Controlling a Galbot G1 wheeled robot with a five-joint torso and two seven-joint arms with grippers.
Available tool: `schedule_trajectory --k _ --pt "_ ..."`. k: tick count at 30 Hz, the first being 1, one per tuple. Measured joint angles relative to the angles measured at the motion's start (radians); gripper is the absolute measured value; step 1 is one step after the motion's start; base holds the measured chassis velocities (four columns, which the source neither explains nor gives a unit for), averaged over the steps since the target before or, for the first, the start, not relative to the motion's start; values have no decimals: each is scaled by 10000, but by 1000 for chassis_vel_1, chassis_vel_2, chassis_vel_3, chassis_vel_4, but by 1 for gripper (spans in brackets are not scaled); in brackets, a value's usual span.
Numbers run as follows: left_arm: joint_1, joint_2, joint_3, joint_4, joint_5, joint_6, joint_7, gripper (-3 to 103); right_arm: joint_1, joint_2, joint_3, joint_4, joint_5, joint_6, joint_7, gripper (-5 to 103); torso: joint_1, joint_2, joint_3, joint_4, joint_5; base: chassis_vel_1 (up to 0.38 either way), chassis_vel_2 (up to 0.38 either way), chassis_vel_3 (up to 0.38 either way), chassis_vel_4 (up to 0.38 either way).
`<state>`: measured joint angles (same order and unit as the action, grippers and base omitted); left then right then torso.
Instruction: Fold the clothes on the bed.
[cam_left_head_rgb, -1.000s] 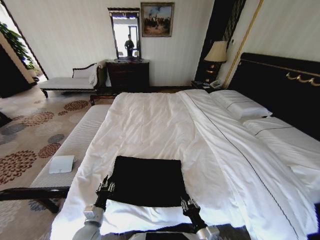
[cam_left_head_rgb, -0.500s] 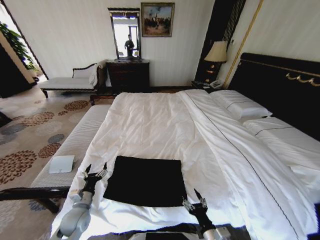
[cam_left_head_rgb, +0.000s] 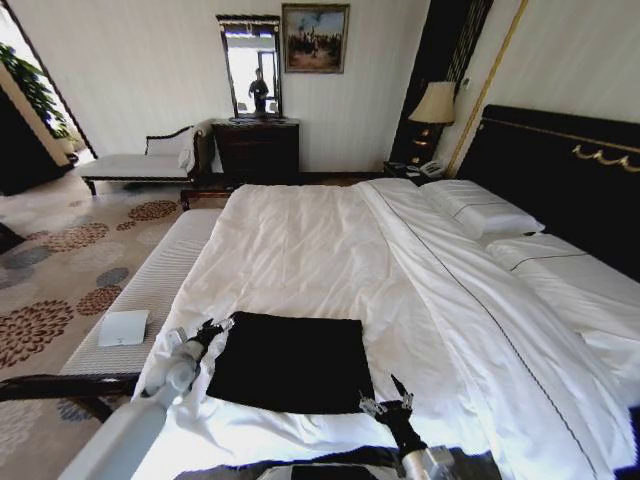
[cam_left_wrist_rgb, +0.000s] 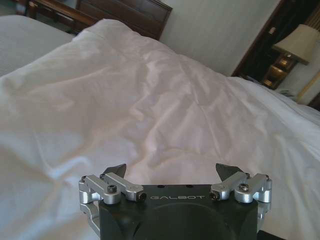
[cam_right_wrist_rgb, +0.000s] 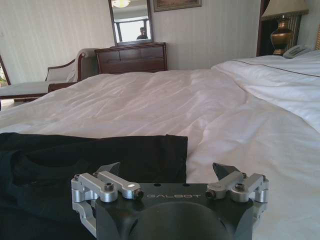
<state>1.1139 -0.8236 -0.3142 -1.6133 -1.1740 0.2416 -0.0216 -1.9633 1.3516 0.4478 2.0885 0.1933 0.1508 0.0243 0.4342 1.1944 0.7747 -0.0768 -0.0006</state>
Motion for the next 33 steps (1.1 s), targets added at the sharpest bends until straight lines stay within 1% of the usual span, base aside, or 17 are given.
schedule_trajectory --k 1,3,4,5,7,8,9,12,13,16,18,19,21,26,33 --pt "0 0 0 0 0 0 0 100 0 0 0 0 0 0 0 100 0 0 0 0 0 0 0 0 0" --pt "-493 353 490 361 -701 291 515 100 -29 56 26 72 -60 -62 23 100 -1 0 0 1 -1 0 0 0 0" --pt "-687 400 707 528 -935 376 630 100 -52 75 41 100 -81 -78 33 100 -1 1 -1 1 -1 0 0 0 0" --pt "-687 400 707 528 -935 376 630 100 -52 75 41 100 -81 -78 33 100 -1 1 -1 1 -1 0 0 0 0" --pt "-1101 414 1192 933 -1437 728 770 100 -136 109 121 169 -108 -110 57 100 -1 0 -1 -1 -3 0 0 0 0" --pt "-1284 416 1381 1146 -1550 897 811 100 -174 111 163 193 -111 -117 65 100 -1 0 0 0 -4 0 0 0 0" --pt "-1284 416 1381 1146 -1550 897 811 100 -174 111 163 193 -111 -117 65 100 -1 0 0 0 -4 0 0 0 0" --pt "-1931 416 2011 2086 -1610 1236 1008 100 -266 102 311 260 -113 -137 82 100 0 0 -1 -1 -4 0 0 0 0" --pt "-1931 416 2011 2086 -1610 1236 1008 100 -266 102 311 260 -113 -137 82 100 0 0 -1 -1 -4 0 0 0 0" --pt "-2235 412 2360 2660 -1553 1296 1250 100 -346 126 445 341 -82 -144 93 100 0 0 -1 0 -2 0 0 0 0" --pt "-2262 376 2420 2755 -1479 1278 1317 100 -357 138 465 352 -73 -148 94 100 -1 0 -1 0 -1 0 0 0 0" --pt "-2266 331 2446 2792 -1397 1241 1358 103 -358 143 476 352 -68 -151 96 100 -1 0 -1 1 -1 0 0 0 0" --pt "-2242 210 2449 2770 -1262 1143 1398 100 -335 157 476 352 -61 -172 100 100 -1 0 -1 0 -1 0 0 0 0" --pt "-2187 153 2426 2543 -1027 948 1495 98 -273 185 420 352 -58 -236 104 100 -1 0 -1 0 0 0 0 0 0" --pt "-2294 168 2570 2460 -835 825 1549 97 -300 156 421 345 -33 -241 106 100 -1 0 -2 0 -1 0 0 0 0"
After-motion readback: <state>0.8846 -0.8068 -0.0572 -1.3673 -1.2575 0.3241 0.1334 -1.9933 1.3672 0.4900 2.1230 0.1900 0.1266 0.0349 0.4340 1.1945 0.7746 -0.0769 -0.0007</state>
